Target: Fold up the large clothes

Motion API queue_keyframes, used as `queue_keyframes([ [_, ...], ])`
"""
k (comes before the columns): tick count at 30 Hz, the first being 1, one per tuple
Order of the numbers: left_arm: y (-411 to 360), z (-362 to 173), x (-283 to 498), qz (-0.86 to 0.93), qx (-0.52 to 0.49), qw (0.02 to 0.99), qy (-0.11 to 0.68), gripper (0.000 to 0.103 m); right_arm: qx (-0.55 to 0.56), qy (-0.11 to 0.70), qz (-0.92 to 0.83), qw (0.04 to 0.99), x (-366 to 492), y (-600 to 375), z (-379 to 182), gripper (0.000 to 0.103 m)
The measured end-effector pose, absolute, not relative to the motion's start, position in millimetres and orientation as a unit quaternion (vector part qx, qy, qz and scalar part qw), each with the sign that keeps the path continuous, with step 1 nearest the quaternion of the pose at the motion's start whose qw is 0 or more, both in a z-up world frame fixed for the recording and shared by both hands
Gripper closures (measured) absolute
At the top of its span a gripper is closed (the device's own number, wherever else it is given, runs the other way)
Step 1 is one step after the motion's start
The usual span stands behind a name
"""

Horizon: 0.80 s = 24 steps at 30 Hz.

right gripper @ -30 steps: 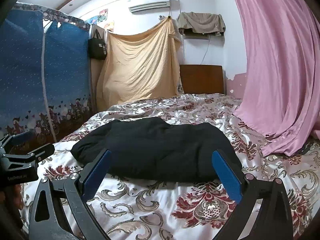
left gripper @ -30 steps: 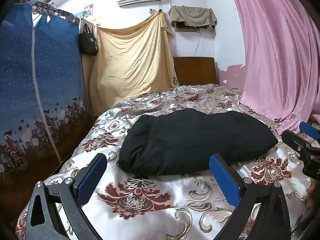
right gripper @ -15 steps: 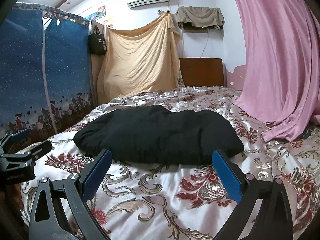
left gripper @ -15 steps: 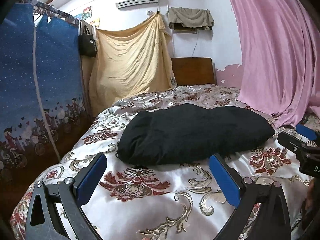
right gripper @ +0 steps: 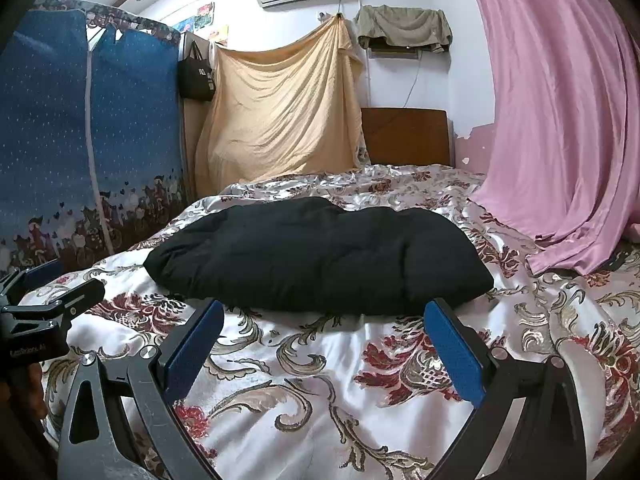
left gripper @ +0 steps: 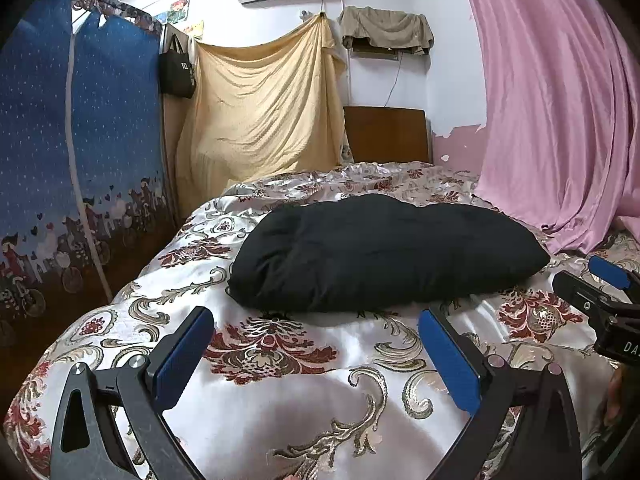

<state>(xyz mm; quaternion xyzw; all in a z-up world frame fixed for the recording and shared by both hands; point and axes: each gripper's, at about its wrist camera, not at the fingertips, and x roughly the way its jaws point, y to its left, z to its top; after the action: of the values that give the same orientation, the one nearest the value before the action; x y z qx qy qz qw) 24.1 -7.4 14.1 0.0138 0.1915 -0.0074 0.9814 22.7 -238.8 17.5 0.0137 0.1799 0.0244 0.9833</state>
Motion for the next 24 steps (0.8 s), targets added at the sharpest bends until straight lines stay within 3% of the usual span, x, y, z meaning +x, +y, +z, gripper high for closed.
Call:
queue_keyframes([
  [24,-4.8,13.0,24.4,-0.008,0.013,0.981,0.192,0.0,0.017,0.184,0.024,0.983,24.1,-238.8,13.4,0.004],
])
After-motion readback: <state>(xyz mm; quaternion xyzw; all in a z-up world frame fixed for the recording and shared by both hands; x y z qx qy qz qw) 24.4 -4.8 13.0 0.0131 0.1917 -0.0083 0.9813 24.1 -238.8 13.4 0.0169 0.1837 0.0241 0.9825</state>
